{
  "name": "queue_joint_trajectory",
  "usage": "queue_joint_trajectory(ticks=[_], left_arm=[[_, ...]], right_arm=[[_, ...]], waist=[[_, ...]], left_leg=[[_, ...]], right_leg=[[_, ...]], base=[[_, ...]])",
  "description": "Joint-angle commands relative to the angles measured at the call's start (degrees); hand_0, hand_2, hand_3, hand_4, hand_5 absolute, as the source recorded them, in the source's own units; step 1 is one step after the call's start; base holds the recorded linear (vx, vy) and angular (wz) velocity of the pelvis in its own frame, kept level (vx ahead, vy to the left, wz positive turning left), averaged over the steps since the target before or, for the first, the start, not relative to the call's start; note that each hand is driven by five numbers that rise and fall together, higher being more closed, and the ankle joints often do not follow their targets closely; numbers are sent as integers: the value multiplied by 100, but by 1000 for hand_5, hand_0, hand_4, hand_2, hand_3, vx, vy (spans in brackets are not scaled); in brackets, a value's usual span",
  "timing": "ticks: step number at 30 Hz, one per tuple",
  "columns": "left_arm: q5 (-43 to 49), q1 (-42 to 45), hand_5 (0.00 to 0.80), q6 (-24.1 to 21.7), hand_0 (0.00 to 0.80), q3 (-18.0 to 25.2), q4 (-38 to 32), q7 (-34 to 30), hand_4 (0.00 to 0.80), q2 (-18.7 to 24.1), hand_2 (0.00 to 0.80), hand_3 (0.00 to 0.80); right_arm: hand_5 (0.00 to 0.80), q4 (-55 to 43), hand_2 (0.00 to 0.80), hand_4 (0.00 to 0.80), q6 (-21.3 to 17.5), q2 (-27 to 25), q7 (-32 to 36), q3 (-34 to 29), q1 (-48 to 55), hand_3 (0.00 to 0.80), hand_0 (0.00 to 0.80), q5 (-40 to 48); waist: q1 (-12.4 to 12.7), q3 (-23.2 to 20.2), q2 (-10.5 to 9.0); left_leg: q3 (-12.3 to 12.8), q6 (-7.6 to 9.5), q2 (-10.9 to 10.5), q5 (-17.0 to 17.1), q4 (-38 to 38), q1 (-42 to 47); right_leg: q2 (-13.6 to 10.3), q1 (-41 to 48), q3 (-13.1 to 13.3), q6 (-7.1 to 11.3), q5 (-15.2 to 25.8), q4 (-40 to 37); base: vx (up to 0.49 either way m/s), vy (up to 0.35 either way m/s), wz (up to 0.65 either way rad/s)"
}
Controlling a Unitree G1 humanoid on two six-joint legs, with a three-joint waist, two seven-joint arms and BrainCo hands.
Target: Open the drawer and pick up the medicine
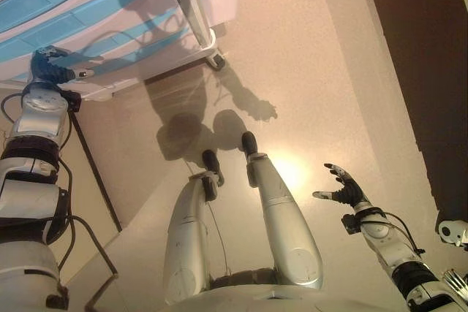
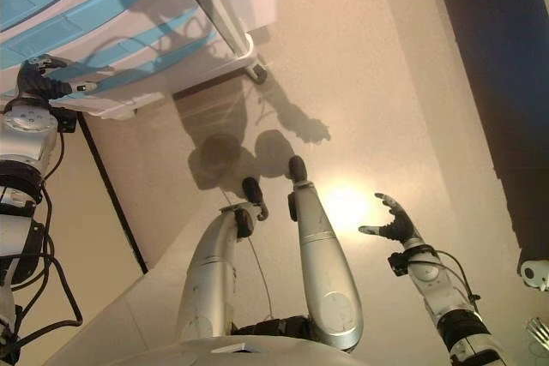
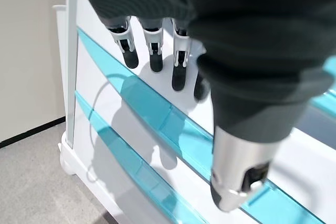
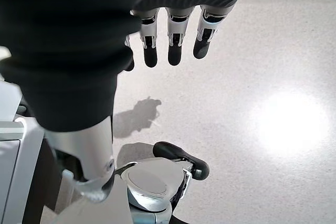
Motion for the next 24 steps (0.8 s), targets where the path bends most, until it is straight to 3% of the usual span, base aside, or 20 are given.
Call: queue_joint_trajectory(ticks=[1,6,11,12,16,20,24], left_arm=[[-51,140,0,-194,0,438,129,175,0,459,0,0],[-75,458,0,-264,0,532,53,60,0,329,0,0],[-809,1171,0,-779,0,844,-193,-376,0,-65,0,0],[-1035,1392,0,-931,0,958,-275,-486,0,-195,0,0],[-2023,2582,0,-1642,0,1430,-708,-1286,0,-1093,0,0],[-2036,3838,0,-2390,0,1526,-901,-1927,0,-2134,0,0],[-2066,4515,0,-2448,0,1663,-457,-2349,0,-2686,0,0]], right_arm=[[0,-77,0,0,-188,128,-91,-5,194,0,0,53],[0,-100,0,0,-204,177,-52,-36,163,0,0,89],[0,-19,0,0,-347,304,129,-59,148,0,0,101],[0,3,0,0,-363,338,166,-65,150,0,0,77],[0,209,0,0,-465,513,445,-168,224,0,0,21],[0,525,0,0,-413,696,994,-467,365,0,0,112],[0,1189,0,0,-308,823,1678,-789,484,0,0,118]], waist=[[3,-208,-118],[74,-204,-125],[217,-234,-121],[236,-269,-148],[414,-430,-122],[631,-712,-143],[751,-1114,-105]], left_leg=[[120,237,-289,-210,-143,149],[105,223,-329,-196,-227,257],[46,191,-400,-185,-369,522],[78,208,-420,-19,-456,541],[-59,168,-488,26,-704,945],[-287,70,-565,203,-1216,1523],[-445,-50,-576,378,-1835,2192]], right_leg=[[106,273,-166,250,-83,-506],[108,397,-202,262,-89,-568],[80,698,-275,284,-132,-680],[43,740,-306,254,8,-788],[-44,1192,-411,273,-90,-931],[-168,1871,-604,312,-97,-1325],[-214,2614,-797,333,-116,-1784]], base=[[-21,-16,7],[-23,-30,4],[-47,-72,4],[-85,-110,3],[-10,-115,15],[32,-126,14],[76,-92,15]])
